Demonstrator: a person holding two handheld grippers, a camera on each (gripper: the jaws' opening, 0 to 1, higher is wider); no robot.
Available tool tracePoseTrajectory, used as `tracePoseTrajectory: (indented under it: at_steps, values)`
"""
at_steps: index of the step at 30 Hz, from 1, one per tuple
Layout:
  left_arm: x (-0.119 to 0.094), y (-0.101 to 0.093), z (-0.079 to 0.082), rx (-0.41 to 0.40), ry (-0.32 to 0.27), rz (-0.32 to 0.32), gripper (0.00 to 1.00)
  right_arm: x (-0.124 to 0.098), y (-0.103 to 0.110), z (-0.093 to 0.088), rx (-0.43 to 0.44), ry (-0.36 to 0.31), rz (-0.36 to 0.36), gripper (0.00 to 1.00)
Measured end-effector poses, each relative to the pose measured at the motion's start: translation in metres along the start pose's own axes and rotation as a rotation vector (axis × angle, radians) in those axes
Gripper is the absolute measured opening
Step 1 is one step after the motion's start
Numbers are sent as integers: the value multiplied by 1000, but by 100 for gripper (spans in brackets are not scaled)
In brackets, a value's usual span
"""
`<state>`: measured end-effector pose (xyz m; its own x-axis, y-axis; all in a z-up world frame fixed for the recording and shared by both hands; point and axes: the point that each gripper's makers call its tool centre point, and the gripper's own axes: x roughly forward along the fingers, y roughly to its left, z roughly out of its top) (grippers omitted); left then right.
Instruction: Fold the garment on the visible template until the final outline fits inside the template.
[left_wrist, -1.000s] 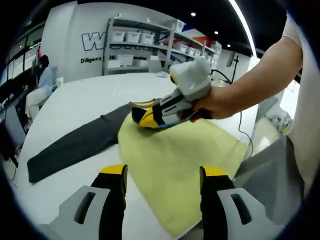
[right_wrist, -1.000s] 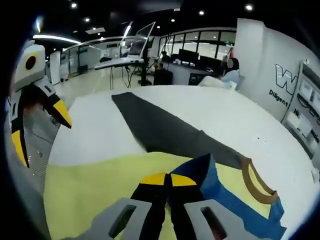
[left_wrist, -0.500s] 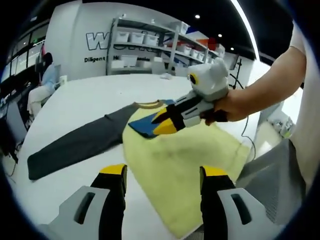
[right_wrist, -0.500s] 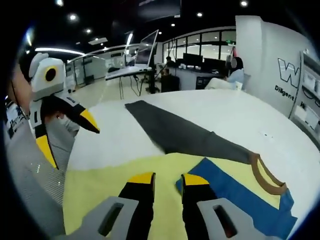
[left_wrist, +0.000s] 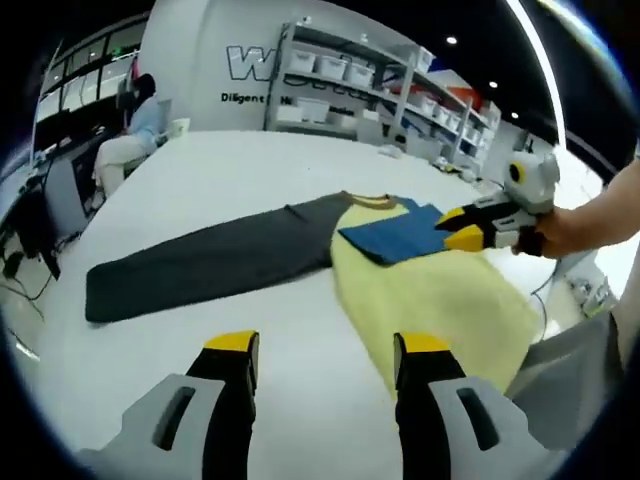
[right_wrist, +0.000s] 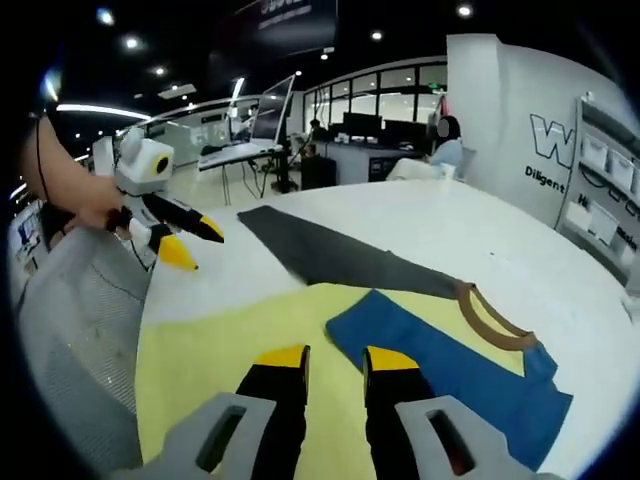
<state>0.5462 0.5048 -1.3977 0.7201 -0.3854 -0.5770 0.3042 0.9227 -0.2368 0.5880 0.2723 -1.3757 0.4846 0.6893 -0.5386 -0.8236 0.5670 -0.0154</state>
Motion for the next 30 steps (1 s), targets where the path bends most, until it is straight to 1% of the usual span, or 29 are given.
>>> tracePoseTrajectory:
  at_steps: [2, 3, 4, 6, 7, 9, 12, 15, 19, 22, 24, 26, 28, 30]
  values:
    - [-3, 25, 4, -82, -23, 45, 55, -6, -3, -3, -2, 2, -13, 16]
    - [-5, 34, 6, -102, -32, 65, 55, -12, -5, -6, 6, 1, -22, 16]
    - [-7, 48, 7, -125, -42, 93, 55, -13, -5, -7, 7, 1, -24, 16]
    - [-9, 68, 7, -175, -51, 132, 54, -20, -8, -11, 13, 0, -37, 17]
    - [-12, 79, 9, -207, -66, 160, 54, -23, -8, -13, 17, 2, -40, 18]
    - [-14, 95, 9, -238, -78, 186, 52, -27, -8, -15, 16, 5, -48, 19]
    - [-15, 106, 8, -238, -71, 210, 52, -34, -10, -19, 16, 8, -63, 21]
    - [-17, 122, 8, -276, -87, 248, 51, -41, -12, -18, 28, 3, -76, 23]
    - [-15, 138, 5, -303, -82, 281, 50, -52, -14, -15, 22, -2, -91, 24]
    - [-12, 150, 0, -352, -73, 310, 47, -59, -14, -11, 17, -6, -98, 25]
    - [-11, 153, 2, -383, -89, 313, 45, -64, -15, -9, 13, -11, -107, 25]
    - [-8, 159, 0, -410, -88, 323, 44, -69, -16, -8, 16, -14, -114, 25]
    - [-6, 160, 1, -411, -90, 329, 38, -72, -16, -8, 14, -18, -121, 24]
    - [-4, 159, 4, -444, -102, 336, 35, -74, -17, -9, 18, -16, -127, 24]
